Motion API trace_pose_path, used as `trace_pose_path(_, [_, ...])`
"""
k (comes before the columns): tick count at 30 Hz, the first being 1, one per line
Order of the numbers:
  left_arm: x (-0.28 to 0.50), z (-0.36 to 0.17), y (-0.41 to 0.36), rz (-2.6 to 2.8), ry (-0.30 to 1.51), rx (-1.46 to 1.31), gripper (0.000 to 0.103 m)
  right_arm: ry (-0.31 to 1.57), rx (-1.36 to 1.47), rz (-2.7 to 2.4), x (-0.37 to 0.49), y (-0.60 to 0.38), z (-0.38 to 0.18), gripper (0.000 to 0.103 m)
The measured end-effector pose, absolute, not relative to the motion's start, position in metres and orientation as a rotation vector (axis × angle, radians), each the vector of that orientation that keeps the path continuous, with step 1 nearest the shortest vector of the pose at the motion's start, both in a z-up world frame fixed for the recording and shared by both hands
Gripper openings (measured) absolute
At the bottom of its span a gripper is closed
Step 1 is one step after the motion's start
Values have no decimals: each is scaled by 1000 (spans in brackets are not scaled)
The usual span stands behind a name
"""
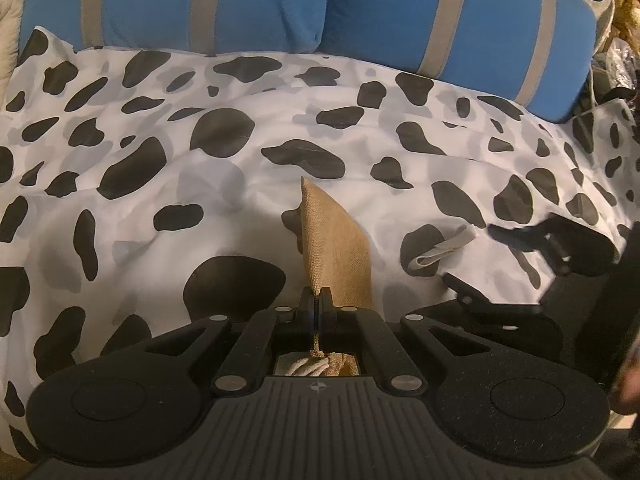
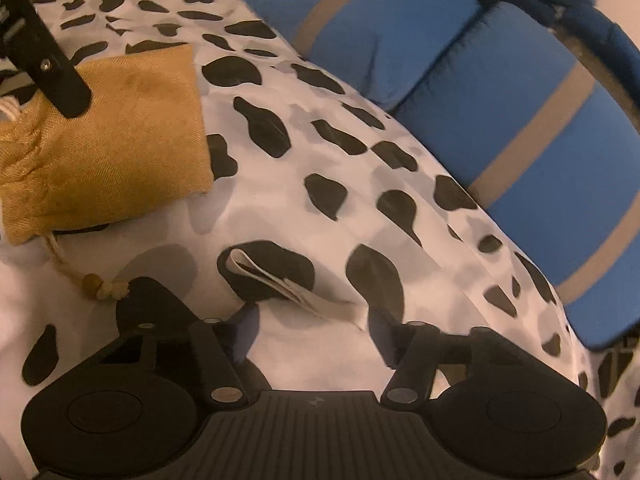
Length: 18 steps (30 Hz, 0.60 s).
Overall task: Organize soft objects
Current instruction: 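Lower the right tool onto the white strap and close it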
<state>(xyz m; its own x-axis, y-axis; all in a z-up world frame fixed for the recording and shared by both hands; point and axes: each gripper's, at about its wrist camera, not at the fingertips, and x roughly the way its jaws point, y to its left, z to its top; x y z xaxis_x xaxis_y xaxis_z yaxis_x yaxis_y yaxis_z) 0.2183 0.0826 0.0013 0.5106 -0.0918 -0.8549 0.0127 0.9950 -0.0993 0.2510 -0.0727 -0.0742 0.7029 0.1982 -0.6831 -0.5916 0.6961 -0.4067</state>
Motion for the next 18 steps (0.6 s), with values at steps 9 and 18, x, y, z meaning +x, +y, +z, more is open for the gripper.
trace_pose_path(9, [220, 1, 81, -72, 1037, -83, 2, 668, -623, 513, 265, -66, -78, 34])
trace_pose_path(18, [220, 1, 78, -79, 1032, -86, 2, 678, -603, 498, 262, -69, -73, 4])
